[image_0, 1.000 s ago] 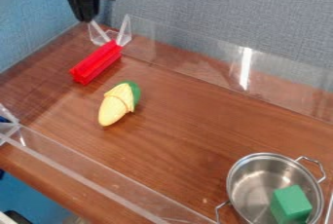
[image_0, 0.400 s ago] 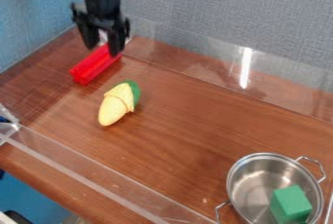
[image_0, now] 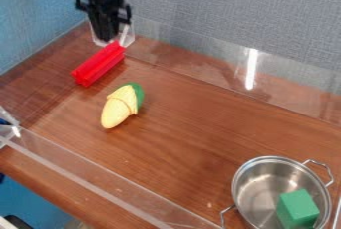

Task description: Put the red object to the right side of the table

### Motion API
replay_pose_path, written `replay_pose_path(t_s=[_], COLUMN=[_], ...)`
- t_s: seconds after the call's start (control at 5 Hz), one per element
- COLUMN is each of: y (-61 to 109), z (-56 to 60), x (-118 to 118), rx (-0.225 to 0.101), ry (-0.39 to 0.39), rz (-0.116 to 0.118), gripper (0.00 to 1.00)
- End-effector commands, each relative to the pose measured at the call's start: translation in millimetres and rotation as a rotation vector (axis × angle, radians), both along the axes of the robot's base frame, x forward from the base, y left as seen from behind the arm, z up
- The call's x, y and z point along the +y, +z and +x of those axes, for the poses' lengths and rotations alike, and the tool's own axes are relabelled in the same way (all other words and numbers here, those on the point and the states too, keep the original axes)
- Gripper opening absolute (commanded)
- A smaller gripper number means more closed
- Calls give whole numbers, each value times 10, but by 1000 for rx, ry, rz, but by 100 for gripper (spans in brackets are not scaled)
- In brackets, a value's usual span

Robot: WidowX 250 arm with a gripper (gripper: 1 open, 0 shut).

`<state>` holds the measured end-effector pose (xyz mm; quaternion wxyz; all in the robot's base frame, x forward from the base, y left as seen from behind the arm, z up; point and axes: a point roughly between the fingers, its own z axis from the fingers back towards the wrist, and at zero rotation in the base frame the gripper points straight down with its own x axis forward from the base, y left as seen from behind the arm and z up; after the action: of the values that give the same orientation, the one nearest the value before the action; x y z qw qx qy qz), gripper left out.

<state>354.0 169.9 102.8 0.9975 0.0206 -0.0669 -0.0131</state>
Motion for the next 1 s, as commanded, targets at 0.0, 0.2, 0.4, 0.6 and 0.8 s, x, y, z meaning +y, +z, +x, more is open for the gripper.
replay_pose_path(t_s=[0.0,0.2,0.4,0.6,0.8], y=[131,16,-204,-427,-290], z=[38,54,84,105,-58], x=[106,29,-2,-36,-63], rx=[-58,-34,-5,25,21], ry=[32,-20,34,83,146], rz=[34,30,29,33,27], gripper=[100,100,100,0,100])
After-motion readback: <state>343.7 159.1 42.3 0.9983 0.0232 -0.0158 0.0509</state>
